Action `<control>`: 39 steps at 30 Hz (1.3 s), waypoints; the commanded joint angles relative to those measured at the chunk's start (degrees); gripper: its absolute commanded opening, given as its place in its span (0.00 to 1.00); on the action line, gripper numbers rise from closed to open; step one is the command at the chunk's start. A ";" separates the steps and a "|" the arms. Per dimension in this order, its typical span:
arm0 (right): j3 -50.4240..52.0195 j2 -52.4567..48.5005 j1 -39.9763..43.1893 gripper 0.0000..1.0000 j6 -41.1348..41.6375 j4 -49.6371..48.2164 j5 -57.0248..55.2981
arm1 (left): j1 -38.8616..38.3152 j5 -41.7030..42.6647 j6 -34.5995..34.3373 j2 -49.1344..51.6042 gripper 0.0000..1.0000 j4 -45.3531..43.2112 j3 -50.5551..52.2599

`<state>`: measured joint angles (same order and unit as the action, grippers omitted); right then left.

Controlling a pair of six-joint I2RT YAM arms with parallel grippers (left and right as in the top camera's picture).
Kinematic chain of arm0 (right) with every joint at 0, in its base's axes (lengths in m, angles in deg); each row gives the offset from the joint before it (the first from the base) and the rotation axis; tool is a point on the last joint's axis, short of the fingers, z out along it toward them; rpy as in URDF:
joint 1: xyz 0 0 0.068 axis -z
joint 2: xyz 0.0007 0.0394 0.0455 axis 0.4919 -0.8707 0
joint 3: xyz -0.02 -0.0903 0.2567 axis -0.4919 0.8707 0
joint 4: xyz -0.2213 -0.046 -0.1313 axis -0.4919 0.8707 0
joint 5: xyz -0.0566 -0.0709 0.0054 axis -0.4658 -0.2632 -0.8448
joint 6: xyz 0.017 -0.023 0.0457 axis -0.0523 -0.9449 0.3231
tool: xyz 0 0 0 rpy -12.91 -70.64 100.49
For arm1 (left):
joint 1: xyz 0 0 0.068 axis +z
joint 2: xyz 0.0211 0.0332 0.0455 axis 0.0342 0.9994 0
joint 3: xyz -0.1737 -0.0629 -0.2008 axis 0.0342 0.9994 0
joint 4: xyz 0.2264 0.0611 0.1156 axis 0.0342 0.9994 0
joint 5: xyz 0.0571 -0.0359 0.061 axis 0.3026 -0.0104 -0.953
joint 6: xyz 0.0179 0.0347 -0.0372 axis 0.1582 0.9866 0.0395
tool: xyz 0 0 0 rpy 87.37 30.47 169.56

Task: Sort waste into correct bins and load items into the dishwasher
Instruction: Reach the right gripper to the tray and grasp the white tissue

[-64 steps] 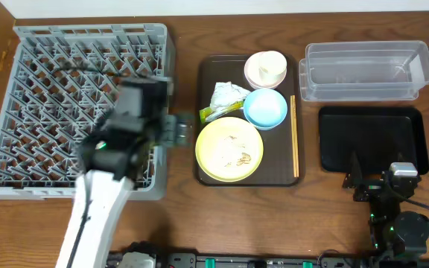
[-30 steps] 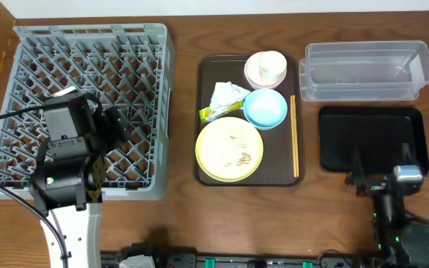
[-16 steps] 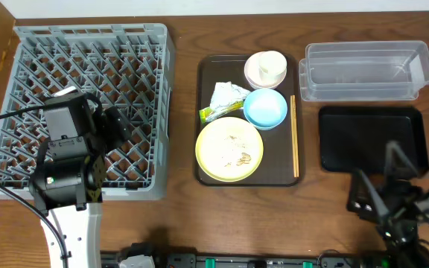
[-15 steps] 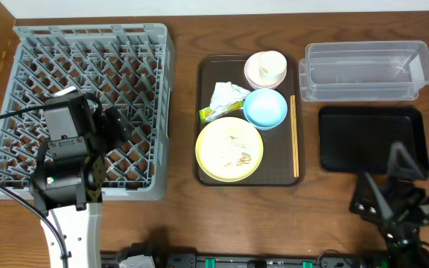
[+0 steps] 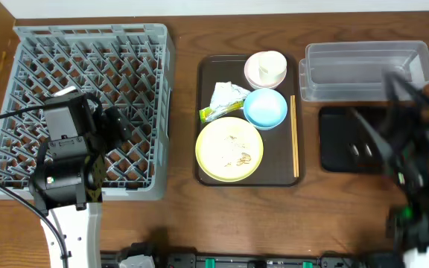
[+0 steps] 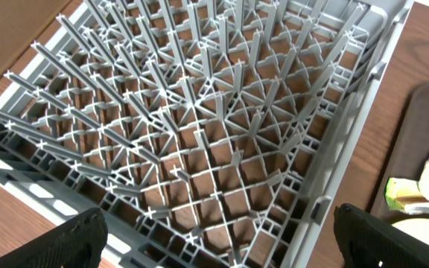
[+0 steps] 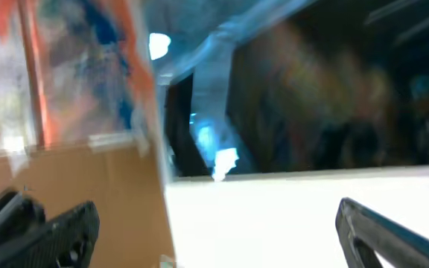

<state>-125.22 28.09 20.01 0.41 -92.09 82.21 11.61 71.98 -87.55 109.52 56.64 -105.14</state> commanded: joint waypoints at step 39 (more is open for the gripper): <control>-75.01 -85.09 -28.79 0.77 -14.34 78.99 -24.24 | 0.31 -0.48 -0.70 0.11 0.98 0.15 -1.38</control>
<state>-200.36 -55.38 -7.03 -18.23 -13.28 63.72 11.61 71.98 -87.55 109.52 56.64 -105.14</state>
